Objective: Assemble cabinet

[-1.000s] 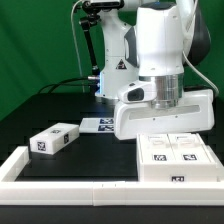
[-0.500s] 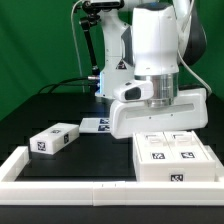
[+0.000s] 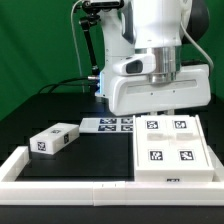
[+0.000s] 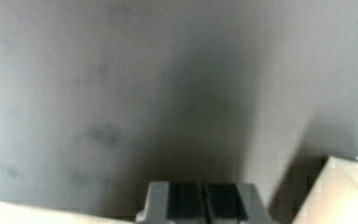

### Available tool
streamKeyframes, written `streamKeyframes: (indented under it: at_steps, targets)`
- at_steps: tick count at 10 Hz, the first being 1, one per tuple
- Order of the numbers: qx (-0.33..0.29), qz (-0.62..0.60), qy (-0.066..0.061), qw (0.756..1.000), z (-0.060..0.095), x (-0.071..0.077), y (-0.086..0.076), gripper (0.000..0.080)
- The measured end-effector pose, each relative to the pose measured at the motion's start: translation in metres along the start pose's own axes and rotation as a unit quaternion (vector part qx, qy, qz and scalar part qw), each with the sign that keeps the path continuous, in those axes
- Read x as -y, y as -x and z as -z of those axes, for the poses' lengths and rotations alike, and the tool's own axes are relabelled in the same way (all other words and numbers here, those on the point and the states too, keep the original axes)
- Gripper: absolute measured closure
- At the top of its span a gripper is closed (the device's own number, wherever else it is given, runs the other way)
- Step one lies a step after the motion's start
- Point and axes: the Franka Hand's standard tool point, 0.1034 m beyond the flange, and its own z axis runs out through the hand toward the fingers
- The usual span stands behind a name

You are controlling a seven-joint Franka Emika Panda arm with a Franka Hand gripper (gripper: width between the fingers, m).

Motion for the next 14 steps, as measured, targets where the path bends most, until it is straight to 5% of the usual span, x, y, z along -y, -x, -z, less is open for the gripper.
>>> streamKeyframes:
  at_steps: [3,8,11,14]
  targets:
    - [-0.004,0.018,0.003,1.0,0.021,-0.007,-0.017,0.0797]
    - [0.022,0.022,-0.001,1.0,0.024,-0.012,-0.018,0.0797]
    - [0.023,0.024,0.0,0.999,0.048,-0.01,-0.026,0.0797]
    - [0.023,0.03,0.0,0.999,0.055,-0.015,-0.041,0.0797]
